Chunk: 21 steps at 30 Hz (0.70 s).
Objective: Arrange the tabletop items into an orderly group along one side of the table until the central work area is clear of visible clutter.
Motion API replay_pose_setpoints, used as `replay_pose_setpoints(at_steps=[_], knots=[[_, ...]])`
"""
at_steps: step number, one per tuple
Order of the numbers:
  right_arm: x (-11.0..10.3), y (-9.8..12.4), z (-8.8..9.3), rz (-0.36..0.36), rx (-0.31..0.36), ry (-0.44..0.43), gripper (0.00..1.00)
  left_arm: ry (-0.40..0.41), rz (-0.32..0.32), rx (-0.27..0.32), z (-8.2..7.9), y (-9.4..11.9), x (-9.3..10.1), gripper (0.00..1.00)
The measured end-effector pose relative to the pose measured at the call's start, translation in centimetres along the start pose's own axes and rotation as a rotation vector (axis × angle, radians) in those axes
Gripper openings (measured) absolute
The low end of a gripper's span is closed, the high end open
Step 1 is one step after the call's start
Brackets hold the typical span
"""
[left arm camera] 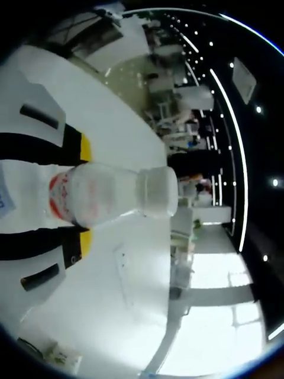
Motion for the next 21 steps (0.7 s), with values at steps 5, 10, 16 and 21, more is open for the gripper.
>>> replay_pose_setpoints(at_steps=[5,10,16,21], knots=[[0.1,0.0,-0.1,0.0,0.008,-0.002,0.99,-0.014,0.006,-0.003,-0.1,0.3,0.2,0.38],[0.2,0.2,-0.4,-0.002,0.032,-0.009,0.99,0.0,0.003,0.031,-0.4,1.1,0.7,0.42],[0.3,0.3,-0.6,0.002,0.043,-0.008,1.0,0.023,0.027,0.043,-0.2,2.0,0.9,0.53],[0.4,0.8,-1.4,-0.005,0.104,-0.015,0.99,0.045,0.051,0.034,-0.1,3.2,1.2,0.62]])
Point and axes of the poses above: the point that each gripper's makers call its tool centre point, and the gripper's own axes: y roughly backward along the fingers, x roughly to its right, z roughly out of its underside, the point moved 7 cm from there along y, roughly backward along the fingers, and after that the axes turned 6 degrees about z, right-handed, at the moved point
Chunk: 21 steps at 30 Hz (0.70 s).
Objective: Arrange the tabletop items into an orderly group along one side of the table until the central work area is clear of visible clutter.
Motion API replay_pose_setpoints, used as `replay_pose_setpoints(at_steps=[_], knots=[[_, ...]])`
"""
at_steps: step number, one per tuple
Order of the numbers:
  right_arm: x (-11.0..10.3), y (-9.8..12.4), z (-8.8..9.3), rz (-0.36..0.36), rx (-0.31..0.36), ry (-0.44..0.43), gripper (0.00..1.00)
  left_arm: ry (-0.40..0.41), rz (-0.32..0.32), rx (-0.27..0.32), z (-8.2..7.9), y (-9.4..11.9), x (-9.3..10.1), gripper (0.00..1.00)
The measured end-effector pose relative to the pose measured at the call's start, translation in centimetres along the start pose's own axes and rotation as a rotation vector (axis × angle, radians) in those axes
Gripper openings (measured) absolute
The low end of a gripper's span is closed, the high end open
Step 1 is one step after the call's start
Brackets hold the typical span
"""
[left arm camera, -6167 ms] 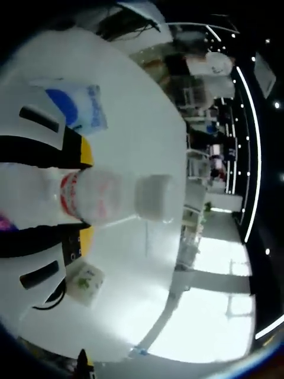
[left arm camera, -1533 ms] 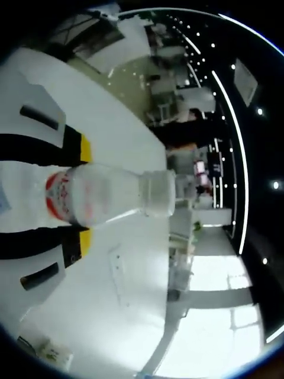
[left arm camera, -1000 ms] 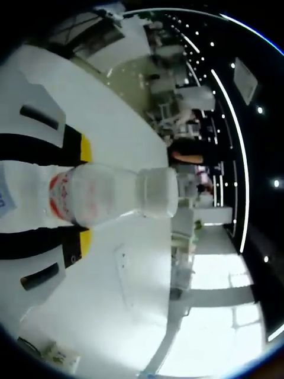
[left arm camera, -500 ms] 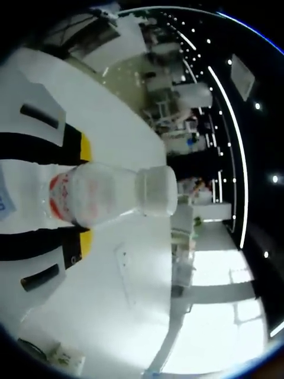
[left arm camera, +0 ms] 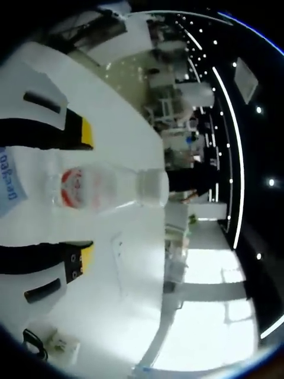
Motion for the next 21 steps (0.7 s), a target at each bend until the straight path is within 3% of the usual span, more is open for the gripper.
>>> replay_pose_setpoints(at_steps=[6,16,21], knots=[[-0.1,0.8,-1.9,-0.02,0.127,-0.033,0.99,0.004,0.029,0.007,0.2,2.1,0.7,0.73],[-0.7,1.0,-2.6,-0.07,0.146,-0.055,1.0,-0.013,0.085,0.021,0.3,5.2,1.5,0.97],[-0.1,0.9,-3.5,-0.052,0.152,-0.02,1.0,-0.055,0.121,0.025,0.2,6.6,2.1,0.99]])
Point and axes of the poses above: the point that each gripper's makers call its tool centre point, and the gripper's own axes: y roughly backward along the fingers, x roughly to its right, z roughly out of its underside, the point moved 7 cm from there along y, roughly backward along the fingers, and after that the axes turned 6 degrees about z, right-handed, at the moved point
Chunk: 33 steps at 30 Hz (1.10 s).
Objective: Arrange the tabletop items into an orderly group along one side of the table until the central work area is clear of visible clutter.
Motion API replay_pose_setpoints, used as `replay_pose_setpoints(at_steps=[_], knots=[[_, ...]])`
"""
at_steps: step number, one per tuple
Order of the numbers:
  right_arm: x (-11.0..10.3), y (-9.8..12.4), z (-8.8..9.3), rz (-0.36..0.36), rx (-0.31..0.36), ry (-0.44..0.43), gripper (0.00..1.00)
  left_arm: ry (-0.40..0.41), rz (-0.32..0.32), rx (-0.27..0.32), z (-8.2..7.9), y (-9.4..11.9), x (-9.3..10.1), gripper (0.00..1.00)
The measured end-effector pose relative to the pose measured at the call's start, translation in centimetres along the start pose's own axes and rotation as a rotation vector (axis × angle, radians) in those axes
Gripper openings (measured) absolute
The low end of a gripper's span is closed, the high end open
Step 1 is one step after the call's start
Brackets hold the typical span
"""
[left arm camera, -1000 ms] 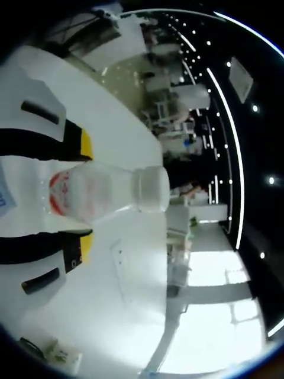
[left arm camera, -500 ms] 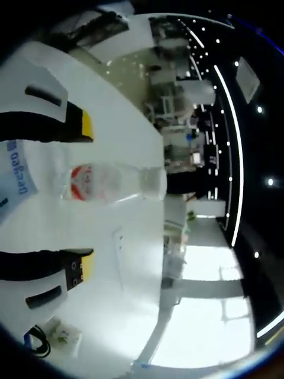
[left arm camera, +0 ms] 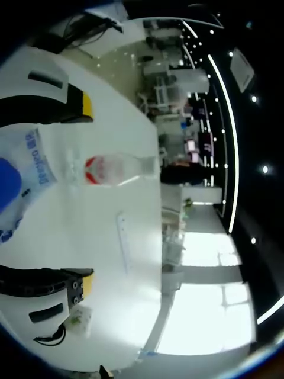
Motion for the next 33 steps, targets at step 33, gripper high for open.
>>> replay_pose_setpoints(at_steps=[33], knots=[[2.9,-7.9,-5.4,-0.104,-0.012,-0.094,0.99,-0.093,0.217,-0.094,0.6,6.4,4.6,0.99]])
Point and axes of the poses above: the point that each gripper's makers call its tool centre point, and the gripper's own axes: y roughly backward along the fingers, x roughly to its right, z roughly out of its underside, the point moved 7 cm from there along y, roughly backward along the fingers, and after that the axes turned 6 degrees about z, right-handed, at the moved point
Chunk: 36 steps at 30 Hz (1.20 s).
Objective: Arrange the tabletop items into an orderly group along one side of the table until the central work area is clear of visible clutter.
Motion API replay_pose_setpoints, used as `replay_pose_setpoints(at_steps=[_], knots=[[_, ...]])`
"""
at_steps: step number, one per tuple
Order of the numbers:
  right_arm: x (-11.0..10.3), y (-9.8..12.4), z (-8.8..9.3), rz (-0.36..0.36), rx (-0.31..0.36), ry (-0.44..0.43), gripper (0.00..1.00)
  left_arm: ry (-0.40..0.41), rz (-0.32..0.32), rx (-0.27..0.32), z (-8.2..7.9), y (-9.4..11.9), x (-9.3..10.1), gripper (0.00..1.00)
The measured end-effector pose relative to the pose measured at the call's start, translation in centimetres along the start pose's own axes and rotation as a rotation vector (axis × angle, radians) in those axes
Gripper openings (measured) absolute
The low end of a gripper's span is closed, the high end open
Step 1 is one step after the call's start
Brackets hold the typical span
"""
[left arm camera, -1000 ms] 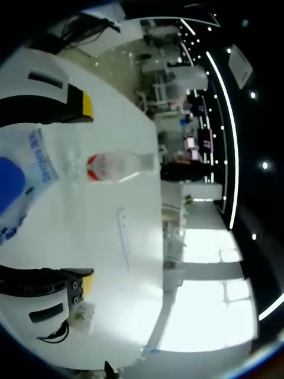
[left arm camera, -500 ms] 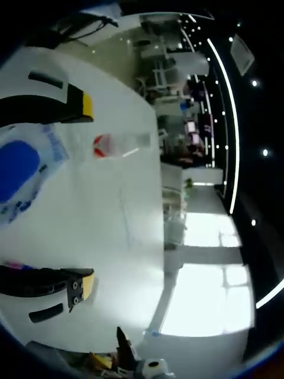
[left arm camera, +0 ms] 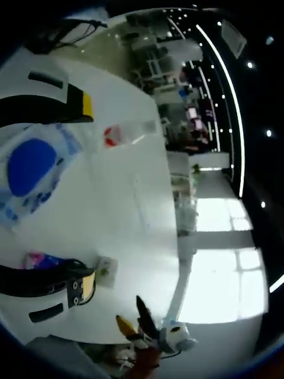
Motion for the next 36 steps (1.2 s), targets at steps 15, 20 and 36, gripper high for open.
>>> replay_pose_setpoints(at_steps=[15,20,36], knots=[[0.5,-4.9,1.0,0.019,-0.066,-0.08,0.92,0.056,0.022,-0.021,1.9,1.7,1.1,0.99],[0.6,-6.1,1.6,0.046,-0.095,-0.066,0.9,0.045,0.042,-0.033,2.3,1.5,1.5,0.99],[2.1,-7.8,3.8,0.148,-0.151,-0.066,0.78,0.048,0.08,-0.046,3.1,0.9,1.9,0.99]])
Point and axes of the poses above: the point that each gripper's makers call its tool centre point, and the gripper's own axes: y roughly backward along the fingers, x roughly to its right, z roughly out of its underside, the point moved 7 cm from there along y, roughly backward along the fingers, and after that the axes turned 6 degrees about z, right-handed, at the moved point
